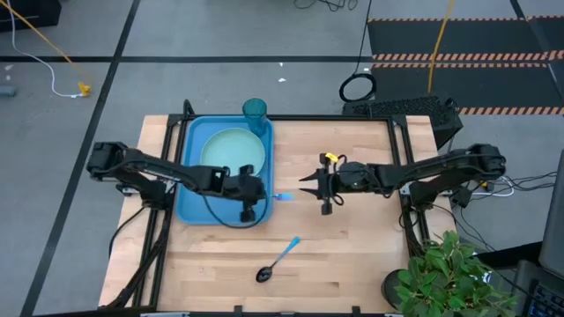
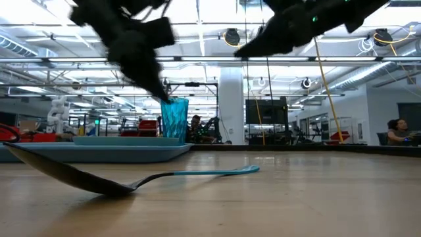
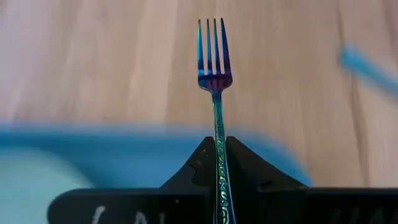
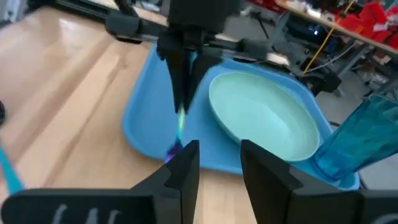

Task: Pick and place plate/cup/fork/spoon on tray
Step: Put the blue fork on the blue tray to the bottom of the green plate, then put the blue spoon on the blue tray to the bottom of the blue fork

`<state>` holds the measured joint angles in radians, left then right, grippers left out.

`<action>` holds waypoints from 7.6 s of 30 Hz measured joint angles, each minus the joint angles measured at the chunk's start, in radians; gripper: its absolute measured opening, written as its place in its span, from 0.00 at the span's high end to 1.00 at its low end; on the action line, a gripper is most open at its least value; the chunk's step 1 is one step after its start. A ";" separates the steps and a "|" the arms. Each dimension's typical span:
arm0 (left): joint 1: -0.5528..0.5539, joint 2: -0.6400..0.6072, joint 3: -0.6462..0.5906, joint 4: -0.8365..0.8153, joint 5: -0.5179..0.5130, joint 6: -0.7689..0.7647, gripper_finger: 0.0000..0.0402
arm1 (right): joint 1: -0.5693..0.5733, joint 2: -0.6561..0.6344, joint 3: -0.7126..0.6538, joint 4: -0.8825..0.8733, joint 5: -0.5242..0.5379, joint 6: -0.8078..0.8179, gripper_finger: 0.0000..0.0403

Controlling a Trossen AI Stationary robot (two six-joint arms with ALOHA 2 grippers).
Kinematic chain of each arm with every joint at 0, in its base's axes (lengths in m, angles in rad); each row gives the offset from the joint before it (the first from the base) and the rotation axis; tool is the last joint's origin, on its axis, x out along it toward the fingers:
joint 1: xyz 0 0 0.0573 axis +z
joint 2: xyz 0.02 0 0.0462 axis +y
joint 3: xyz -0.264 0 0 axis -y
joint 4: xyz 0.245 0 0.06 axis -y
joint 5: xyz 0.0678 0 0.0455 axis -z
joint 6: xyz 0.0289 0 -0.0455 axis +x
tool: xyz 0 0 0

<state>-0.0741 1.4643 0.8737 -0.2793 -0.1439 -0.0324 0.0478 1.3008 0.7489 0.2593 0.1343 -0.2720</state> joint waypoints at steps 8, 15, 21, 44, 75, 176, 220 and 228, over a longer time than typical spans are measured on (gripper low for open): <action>-0.127 -0.177 -0.001 -0.287 -0.163 -0.123 0.94 | 0.055 -0.111 0.001 -0.068 0.000 0.051 0.72; -0.228 -0.365 -0.133 -0.299 -0.257 -0.181 0.95 | 0.091 -0.128 0.002 -0.045 0.000 0.046 0.72; -0.245 -0.492 -0.310 -0.223 -0.277 -0.173 0.93 | 0.099 -0.129 0.001 -0.047 0.004 0.035 0.72; -0.163 -0.502 -0.603 0.054 -0.221 -0.050 0.93 | 0.097 -0.128 0.001 -0.025 0.079 -0.039 0.72; -0.070 -0.340 -0.609 0.128 -0.176 0.030 0.90 | 0.097 -0.128 0.001 -0.025 0.078 -0.027 0.72; -0.017 -0.237 -0.465 -0.050 -0.083 -0.267 0.99 | 0.096 -0.128 0.001 -0.024 0.078 -0.035 0.72; -0.347 0.030 0.031 0.116 -0.075 0.208 0.95 | 0.105 0.138 0.002 -0.024 -0.135 0.292 0.72; -0.347 0.083 0.073 0.120 -0.023 0.260 0.89 | 0.140 0.362 0.054 0.025 -0.371 0.424 0.72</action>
<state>-0.4213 1.5475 0.9466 -0.1596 -0.1664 0.2273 0.1877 1.6632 0.8033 0.2847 -0.2371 0.1516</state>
